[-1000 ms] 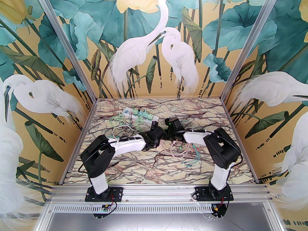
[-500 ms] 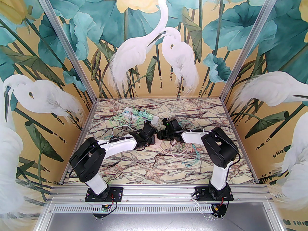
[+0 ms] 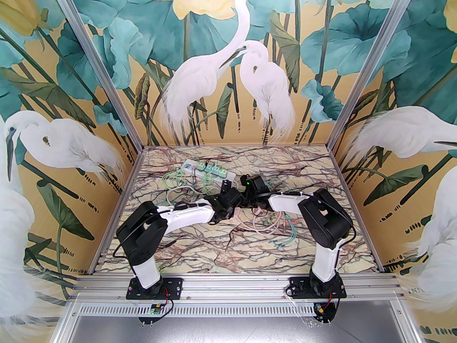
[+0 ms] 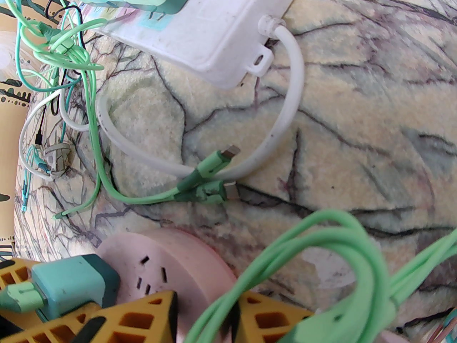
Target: Pull the plug off the socket
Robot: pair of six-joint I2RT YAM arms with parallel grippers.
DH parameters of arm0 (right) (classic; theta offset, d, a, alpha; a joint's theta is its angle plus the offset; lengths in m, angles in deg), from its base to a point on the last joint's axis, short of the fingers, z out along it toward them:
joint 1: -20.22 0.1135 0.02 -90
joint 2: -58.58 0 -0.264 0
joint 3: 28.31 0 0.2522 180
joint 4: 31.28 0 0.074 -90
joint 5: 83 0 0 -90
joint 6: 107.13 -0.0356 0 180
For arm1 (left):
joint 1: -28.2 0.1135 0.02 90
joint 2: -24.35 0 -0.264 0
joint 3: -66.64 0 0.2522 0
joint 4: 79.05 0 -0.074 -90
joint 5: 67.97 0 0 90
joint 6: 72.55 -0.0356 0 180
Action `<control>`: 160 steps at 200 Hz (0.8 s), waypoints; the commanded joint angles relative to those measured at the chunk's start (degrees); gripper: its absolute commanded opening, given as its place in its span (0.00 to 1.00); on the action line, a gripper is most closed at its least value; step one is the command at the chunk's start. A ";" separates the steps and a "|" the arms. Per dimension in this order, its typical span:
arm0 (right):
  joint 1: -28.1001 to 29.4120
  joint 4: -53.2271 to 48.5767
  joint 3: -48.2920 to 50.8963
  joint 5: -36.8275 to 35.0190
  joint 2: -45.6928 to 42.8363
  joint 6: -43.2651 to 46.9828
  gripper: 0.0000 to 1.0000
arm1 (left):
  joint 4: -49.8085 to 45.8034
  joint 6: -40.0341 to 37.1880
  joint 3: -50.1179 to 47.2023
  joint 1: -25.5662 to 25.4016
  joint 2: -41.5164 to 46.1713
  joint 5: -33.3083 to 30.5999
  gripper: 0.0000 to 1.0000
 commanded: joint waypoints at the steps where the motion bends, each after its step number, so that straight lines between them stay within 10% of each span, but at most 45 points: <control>1: 1.95 -7.84 1.73 -3.33 5.49 1.24 0.31 | 2.53 -1.80 1.27 -2.98 -0.61 5.61 0.17; 80: 1.91 -7.76 1.68 -3.29 5.60 1.18 0.30 | 10.38 5.01 -6.47 5.09 8.87 21.40 0.17; 160: 2.06 -7.68 1.51 -3.25 5.84 1.08 0.29 | 3.58 1.79 -1.37 1.64 4.10 12.88 0.17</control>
